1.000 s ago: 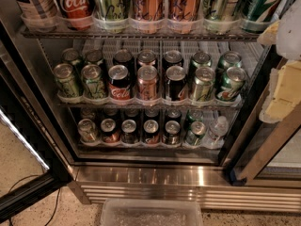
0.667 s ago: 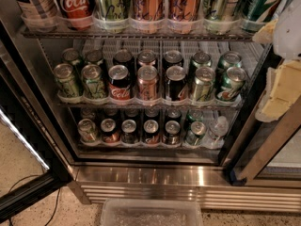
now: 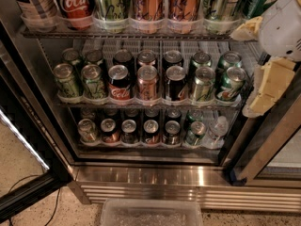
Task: Pick blue plastic bottle from top shelf of fridge
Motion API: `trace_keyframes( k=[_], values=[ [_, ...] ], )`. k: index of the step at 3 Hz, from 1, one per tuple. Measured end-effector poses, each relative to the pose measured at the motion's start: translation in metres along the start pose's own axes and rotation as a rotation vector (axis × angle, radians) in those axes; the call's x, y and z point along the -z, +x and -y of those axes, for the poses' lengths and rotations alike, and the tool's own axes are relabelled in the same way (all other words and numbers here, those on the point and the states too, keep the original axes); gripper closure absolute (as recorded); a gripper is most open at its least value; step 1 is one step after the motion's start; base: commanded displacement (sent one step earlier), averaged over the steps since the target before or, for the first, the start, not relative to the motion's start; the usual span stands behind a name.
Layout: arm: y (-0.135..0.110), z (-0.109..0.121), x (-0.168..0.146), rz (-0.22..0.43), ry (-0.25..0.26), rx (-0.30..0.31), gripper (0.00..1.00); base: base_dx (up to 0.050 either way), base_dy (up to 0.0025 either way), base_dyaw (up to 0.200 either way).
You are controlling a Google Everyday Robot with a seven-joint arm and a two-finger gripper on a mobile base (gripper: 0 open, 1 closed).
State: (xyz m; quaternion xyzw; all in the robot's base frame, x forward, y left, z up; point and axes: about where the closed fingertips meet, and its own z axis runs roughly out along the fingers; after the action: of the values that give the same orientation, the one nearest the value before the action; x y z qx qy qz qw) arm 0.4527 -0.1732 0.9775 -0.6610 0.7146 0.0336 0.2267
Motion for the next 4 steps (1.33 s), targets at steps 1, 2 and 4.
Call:
trace_keyframes(
  k=[1, 2, 4],
  values=[
    [-0.025, 0.002, -0.007, 0.052, 0.003, 0.079, 0.00, 0.000, 0.00000, 0.000],
    [-0.025, 0.002, -0.007, 0.053, 0.003, 0.082, 0.00, 0.000, 0.00000, 0.000],
    [-0.032, -0.019, 0.004, 0.176, 0.036, 0.118, 0.00, 0.000, 0.00000, 0.000]
  ],
)
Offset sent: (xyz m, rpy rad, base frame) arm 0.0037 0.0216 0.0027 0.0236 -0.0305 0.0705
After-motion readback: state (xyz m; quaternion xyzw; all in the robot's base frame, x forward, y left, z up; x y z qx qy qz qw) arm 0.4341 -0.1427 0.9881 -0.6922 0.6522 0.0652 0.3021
